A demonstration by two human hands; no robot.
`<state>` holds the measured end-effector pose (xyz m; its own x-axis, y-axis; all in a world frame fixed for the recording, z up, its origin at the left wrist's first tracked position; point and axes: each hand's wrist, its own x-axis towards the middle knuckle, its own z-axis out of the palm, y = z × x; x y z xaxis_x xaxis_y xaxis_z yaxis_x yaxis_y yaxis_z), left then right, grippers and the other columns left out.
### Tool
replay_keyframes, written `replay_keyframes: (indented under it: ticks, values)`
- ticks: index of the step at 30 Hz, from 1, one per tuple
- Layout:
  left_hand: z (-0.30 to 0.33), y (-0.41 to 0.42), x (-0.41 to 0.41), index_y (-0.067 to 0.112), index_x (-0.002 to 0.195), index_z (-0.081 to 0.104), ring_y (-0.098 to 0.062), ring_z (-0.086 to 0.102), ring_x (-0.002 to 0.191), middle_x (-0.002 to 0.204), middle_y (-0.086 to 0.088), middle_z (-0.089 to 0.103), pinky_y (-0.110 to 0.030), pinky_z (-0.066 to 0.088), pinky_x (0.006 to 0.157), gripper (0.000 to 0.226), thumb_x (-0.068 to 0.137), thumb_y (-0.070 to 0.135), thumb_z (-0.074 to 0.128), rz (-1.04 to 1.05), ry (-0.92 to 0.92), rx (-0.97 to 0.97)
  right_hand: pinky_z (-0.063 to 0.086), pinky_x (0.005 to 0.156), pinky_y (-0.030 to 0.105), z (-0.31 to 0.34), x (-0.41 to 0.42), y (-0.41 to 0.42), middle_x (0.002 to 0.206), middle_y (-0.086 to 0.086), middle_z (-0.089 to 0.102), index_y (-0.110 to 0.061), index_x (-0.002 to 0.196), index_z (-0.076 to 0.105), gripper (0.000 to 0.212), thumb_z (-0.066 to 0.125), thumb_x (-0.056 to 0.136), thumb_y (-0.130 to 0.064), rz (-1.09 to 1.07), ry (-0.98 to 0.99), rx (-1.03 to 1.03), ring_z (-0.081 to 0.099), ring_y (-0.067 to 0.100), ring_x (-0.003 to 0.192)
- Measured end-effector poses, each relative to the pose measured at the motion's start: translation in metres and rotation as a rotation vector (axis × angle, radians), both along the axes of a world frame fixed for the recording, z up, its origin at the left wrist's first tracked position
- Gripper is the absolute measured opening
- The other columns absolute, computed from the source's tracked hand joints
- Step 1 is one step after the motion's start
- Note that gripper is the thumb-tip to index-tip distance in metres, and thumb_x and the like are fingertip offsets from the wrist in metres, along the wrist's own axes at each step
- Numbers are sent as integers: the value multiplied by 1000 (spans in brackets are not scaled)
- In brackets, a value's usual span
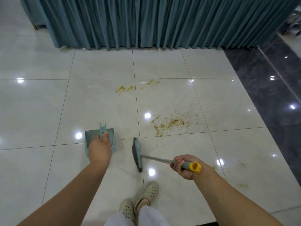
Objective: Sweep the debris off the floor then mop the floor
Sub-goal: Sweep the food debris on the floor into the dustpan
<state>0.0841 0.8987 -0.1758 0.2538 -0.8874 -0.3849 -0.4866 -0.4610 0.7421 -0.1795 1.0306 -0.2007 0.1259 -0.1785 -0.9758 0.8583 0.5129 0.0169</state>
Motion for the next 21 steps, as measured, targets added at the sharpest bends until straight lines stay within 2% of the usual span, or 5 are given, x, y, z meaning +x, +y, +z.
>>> replay_keyframes:
  ticks: [4, 10, 15, 18, 21]
  values:
    - [0, 0, 1, -2, 88, 54, -36, 59, 88, 88, -22, 60, -37, 44, 77, 42, 98, 36, 40, -26, -13, 14, 34, 23, 12, 1, -16, -1, 71, 16, 46, 1, 95, 44, 10, 38, 99, -5, 1, 89, -26, 38, 12, 21]
    - [-10, -9, -16, -5, 96, 59, -39, 62, 91, 96, -25, 65, -38, 47, 76, 50, 97, 41, 39, -96, -37, 33, 35, 25, 11, -9, -43, -11, 72, 14, 42, 0, 94, 44, 11, 37, 100, -6, 104, 181, -44, 37, 9, 21]
    - [-13, -33, -57, -4, 97, 58, -40, 61, 90, 97, -25, 63, -38, 47, 75, 48, 98, 39, 40, -134, -26, 29, 35, 26, 11, -19, -74, -31, 66, 15, 46, -1, 102, 43, 7, 39, 98, -4, 143, 232, -38, 37, 9, 22]
    - [-14, -52, -87, -5, 97, 57, -35, 58, 84, 93, -22, 61, -33, 41, 70, 45, 98, 36, 39, -169, -38, 16, 36, 26, 12, -23, -100, -48, 44, 15, 52, -1, 105, 42, 9, 41, 97, -5, 154, 235, -35, 38, 9, 22]
    - [-16, -77, -120, -5, 93, 58, -35, 59, 82, 89, -21, 61, -32, 41, 68, 47, 98, 38, 39, -197, -48, 11, 37, 26, 12, -25, -126, -67, 52, 15, 52, -1, 106, 42, 10, 42, 97, -5, 143, 232, -34, 39, 9, 23]
